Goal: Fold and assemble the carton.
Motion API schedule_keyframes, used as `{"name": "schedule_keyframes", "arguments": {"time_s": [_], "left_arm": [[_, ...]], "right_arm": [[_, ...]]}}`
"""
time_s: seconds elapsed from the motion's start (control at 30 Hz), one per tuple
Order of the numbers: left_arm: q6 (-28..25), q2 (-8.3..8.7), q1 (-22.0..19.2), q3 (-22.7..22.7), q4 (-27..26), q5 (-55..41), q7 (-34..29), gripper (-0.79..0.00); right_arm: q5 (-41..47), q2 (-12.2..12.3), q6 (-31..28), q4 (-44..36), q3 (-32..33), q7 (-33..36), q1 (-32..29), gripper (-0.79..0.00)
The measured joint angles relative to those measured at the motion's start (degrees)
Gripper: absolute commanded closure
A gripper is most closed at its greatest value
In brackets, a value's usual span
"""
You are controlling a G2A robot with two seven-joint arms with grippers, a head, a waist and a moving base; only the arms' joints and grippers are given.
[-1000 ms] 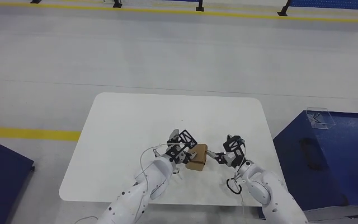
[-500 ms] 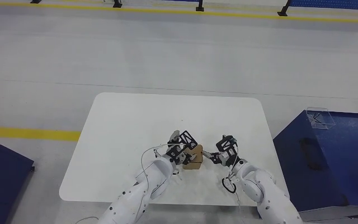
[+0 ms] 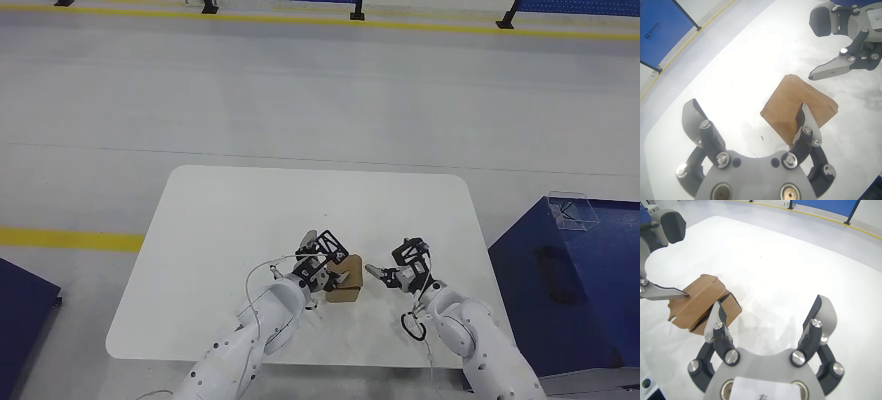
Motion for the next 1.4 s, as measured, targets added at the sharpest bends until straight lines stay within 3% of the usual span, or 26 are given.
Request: {"name": "schedule_keyframes", "arguments": {"time_s": [0.73, 1.4], "left_arm": [[-0.1, -0.32, 1.5, -1.0, -0.6, 1.4, 0.1, -0.785], [1.8, -1.29, 1.3, -0.3, 0.1, 2.2, -1.6, -0.785]], "right_arm": [[1.0, -1.0, -1.1, 2.7, -4.0, 2.4, 3.0, -0.785], [2.4, -1.0, -1.2, 0.4, -2.7, 1.6, 1.5, -0.785]]}}
